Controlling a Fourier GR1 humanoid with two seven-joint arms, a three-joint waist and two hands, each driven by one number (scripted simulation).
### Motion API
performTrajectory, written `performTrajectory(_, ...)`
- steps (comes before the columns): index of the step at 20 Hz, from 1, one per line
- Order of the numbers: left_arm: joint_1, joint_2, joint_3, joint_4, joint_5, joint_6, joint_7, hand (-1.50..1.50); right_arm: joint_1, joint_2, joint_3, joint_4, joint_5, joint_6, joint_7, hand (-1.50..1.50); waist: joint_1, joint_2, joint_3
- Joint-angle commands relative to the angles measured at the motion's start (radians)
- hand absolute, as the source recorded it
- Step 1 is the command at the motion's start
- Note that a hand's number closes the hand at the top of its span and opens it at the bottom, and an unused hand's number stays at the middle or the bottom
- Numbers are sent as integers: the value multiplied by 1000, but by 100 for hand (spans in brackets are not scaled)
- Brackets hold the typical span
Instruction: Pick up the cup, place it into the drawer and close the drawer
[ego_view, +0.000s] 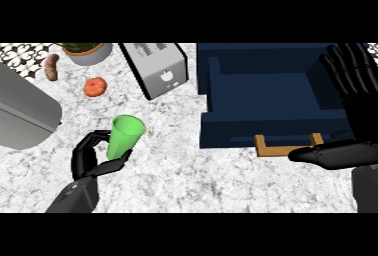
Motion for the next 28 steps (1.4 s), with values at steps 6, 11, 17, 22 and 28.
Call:
performTrajectory(6, -56, -35, -29, -63, -3, -212, -119, 150, 2, -5, -20, 3, -14, 2, -5, -150, 4, -3, 0)
performTrajectory(11, -150, -33, -100, -142, -37, -238, 3, 150, 9, -23, -25, 7, -18, 17, 13, -150, 17, -12, 3)
performTrajectory(17, -284, -64, -134, -302, -11, -200, 206, 150, 21, -19, -41, 51, -1, 16, -46, -150, 33, -16, 4)
performTrajectory(22, -397, -150, -210, -434, 1, -126, 425, 150, 50, -7, -22, 7, 18, 4, -30, -150, 32, -22, 5)
performTrajectory(28, -481, -153, -352, -544, 55, 22, 614, 150, 80, -2, -32, -14, 0, 13, -45, -150, 13, -16, 4)
